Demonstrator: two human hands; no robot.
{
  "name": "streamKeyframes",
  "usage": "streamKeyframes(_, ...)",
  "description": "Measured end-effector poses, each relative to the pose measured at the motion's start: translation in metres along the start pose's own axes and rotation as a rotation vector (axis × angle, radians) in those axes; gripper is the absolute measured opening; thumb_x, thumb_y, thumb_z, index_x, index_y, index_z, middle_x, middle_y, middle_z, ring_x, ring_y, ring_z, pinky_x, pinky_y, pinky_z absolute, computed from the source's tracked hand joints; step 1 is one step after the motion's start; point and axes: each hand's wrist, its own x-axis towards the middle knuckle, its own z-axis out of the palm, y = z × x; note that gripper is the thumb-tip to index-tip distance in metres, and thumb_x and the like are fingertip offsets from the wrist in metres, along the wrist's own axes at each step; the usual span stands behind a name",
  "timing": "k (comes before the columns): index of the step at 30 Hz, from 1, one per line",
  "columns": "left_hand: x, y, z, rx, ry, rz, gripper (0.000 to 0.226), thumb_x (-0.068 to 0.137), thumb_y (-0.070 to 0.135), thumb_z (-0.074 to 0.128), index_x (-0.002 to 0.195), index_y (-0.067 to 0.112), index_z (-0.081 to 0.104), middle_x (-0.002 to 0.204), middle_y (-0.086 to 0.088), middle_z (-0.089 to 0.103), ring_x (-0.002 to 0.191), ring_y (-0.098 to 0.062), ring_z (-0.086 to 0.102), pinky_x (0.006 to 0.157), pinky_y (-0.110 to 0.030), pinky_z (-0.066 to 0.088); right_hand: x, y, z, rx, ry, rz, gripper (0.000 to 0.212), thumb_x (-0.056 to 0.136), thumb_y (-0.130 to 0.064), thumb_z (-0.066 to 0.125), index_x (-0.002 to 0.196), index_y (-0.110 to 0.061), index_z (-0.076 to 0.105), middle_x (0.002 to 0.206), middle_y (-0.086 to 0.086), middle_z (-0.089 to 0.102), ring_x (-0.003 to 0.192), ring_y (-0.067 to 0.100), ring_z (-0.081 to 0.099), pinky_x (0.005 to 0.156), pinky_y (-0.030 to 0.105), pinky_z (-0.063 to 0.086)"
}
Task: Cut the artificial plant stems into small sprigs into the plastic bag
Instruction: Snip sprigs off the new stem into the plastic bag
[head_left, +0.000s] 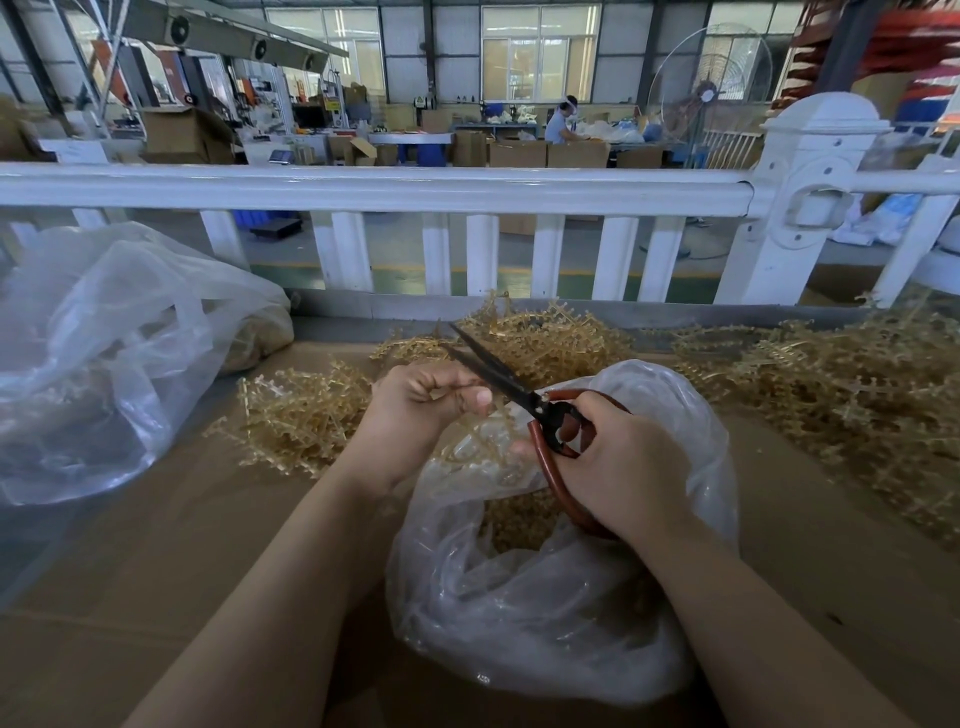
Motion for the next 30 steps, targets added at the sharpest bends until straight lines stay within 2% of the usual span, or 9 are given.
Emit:
streamKeyframes(3,-0.001,0.002,0.003,-0.033,0.014,-0.024,0.011,0.086,0.011,0.072,0.096,0.011,0.078,0.097,0.0,0.077,0.099,-0.018,0.071,0.097,-0.041,0.053,0.001,-0.002,0.001,0.181,-0.001,0.093,0.041,0.075,-0.075,0.061,0.094,-0.039,0.065,0.072,-0.027,0.06,0.074,-0.01,0.06,0.059,0.004,0.04)
streamKeyframes(7,0.001,0.005,0.011,0.071,0.003,0.009,0.009,0.084,0.02,0.075,0.092,0.022,0.08,0.096,0.005,0.076,0.105,-0.021,0.067,0.109,-0.064,0.032,0.004,-0.002,0.001,0.369,-0.082,0.17,0.023,0.078,-0.062,0.071,0.079,-0.042,0.062,0.074,-0.023,0.068,0.083,-0.013,0.061,0.065,0.001,0.042)
streamKeyframes(9,0.001,0.008,0.016,0.103,-0.004,0.024,0.009,0.084,0.023,0.075,0.088,0.031,0.078,0.094,0.008,0.076,0.107,-0.02,0.066,0.108,-0.063,0.033,0.006,-0.004,0.002,0.459,-0.135,0.187,0.014,0.08,-0.05,0.077,0.077,-0.042,0.066,0.079,-0.028,0.069,0.079,-0.009,0.064,0.063,0.003,0.044)
streamKeyframes(12,0.0,0.012,0.021,0.136,-0.012,0.044,0.015,0.085,0.025,0.075,0.082,0.039,0.077,0.086,0.015,0.074,0.109,-0.019,0.062,0.108,-0.061,0.033,0.007,-0.007,0.003,0.604,-0.176,0.211,0.013,0.073,-0.048,0.077,0.082,-0.039,0.072,0.076,-0.016,0.073,0.071,0.001,0.068,0.06,0.011,0.05)
streamKeyframes(18,-0.001,0.016,0.028,0.122,-0.015,0.064,0.011,0.082,0.024,0.078,0.093,0.027,0.079,0.096,0.006,0.076,0.109,-0.021,0.065,0.107,-0.061,0.035,0.011,-0.01,0.002,0.685,-0.237,0.313,0.01,0.085,-0.024,0.079,0.08,-0.028,0.071,0.077,-0.01,0.075,0.069,0.005,0.07,0.06,0.012,0.052)
streamKeyframes(21,-0.001,0.015,0.027,0.126,0.023,0.053,0.046,0.075,0.041,0.081,0.119,0.043,0.067,0.109,0.016,0.068,0.114,-0.013,0.061,0.105,-0.055,0.042,0.013,-0.014,-0.005,0.77,-0.217,0.384,0.009,0.088,-0.024,0.076,0.08,-0.022,0.072,0.068,-0.006,0.072,0.058,0.002,0.066,0.055,0.011,0.05)
streamKeyframes(24,-0.001,0.011,0.021,-0.106,0.083,-0.083,0.087,0.068,0.044,0.081,0.145,0.031,0.043,0.13,0.011,0.055,0.117,-0.001,0.056,0.096,-0.027,0.052,0.014,-0.014,-0.014,0.95,-0.216,0.518,0.01,0.092,-0.015,0.071,0.084,-0.013,0.065,0.055,-0.005,0.059,0.042,0.003,0.052,0.042,0.014,0.041)
streamKeyframes(26,0.001,0.01,0.017,-0.229,0.109,-0.189,0.098,0.064,0.043,0.081,0.148,0.024,0.035,0.127,0.008,0.054,0.108,0.002,0.058,0.081,-0.015,0.051,0.014,-0.014,-0.017,1.043,-0.212,0.553,0.013,0.094,-0.014,0.069,0.083,-0.012,0.062,0.057,-0.004,0.053,0.042,0.007,0.044,0.039,0.016,0.035)
streamKeyframes(30,0.004,0.007,0.013,-0.471,0.009,-0.378,0.094,0.059,0.036,0.091,0.135,0.007,0.044,0.11,0.001,0.066,0.095,-0.013,0.065,0.086,-0.029,0.048,0.015,-0.013,-0.019,1.184,-0.196,0.571,0.016,0.094,-0.012,0.067,0.08,-0.011,0.059,0.059,-0.001,0.05,0.046,0.011,0.038,0.037,0.017,0.033)
